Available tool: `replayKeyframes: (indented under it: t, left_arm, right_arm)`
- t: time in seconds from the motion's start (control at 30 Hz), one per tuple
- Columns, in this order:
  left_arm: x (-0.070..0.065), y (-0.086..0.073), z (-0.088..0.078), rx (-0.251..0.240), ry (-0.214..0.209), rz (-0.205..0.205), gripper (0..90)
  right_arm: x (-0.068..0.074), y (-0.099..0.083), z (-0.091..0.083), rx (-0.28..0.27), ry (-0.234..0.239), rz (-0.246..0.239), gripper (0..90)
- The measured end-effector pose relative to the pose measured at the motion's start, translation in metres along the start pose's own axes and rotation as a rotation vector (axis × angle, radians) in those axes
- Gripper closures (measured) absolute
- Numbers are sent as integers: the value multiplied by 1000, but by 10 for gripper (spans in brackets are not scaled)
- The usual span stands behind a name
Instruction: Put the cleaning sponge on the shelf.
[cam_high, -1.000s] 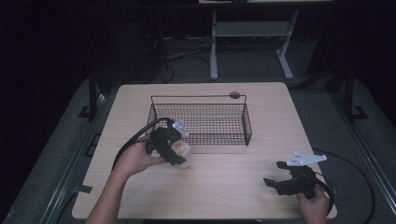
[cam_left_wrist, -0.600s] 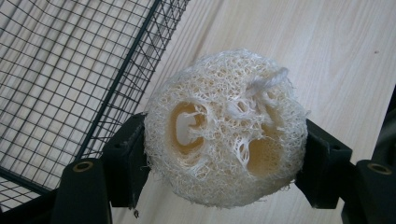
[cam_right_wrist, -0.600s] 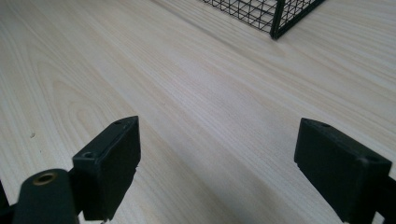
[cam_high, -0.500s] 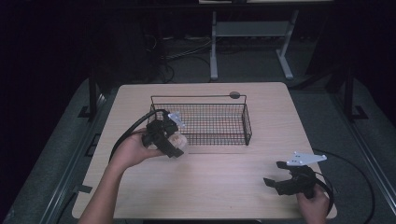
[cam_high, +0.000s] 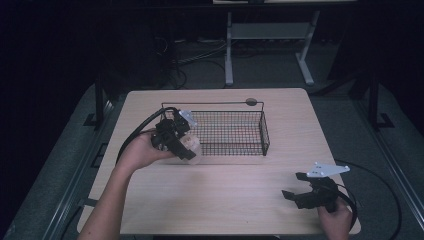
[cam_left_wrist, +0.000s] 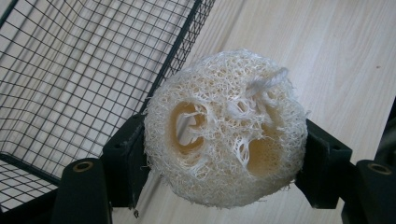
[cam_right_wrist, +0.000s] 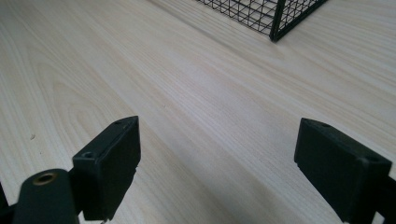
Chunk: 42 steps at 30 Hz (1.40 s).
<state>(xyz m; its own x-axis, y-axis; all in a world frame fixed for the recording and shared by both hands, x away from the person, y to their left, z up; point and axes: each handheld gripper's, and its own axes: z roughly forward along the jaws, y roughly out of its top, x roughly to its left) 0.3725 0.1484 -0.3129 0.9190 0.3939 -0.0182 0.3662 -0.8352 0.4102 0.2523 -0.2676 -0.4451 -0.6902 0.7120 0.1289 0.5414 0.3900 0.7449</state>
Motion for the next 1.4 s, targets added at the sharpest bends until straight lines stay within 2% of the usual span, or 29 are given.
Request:
replayKeyframes:
  t: [0.73, 0.8, 1.07, 1.4]
  left_arm:
    - [18, 21, -14, -7, 18, -11, 283]
    - [23, 22, -13, -10, 8, -17, 283]
    - [37, 21, -2, 16, 19, -39, 283]
    - [49, 24, 5, -19, 30, -83, 290]
  right_arm:
    - [1, 2, 1, 0, -1, -4, 142]
    - [1, 2, 1, 0, 2, -1, 141]
    - [1, 3, 2, 3, 2, 1, 142]
    - [0, 2, 1, 2, 1, 4, 142]
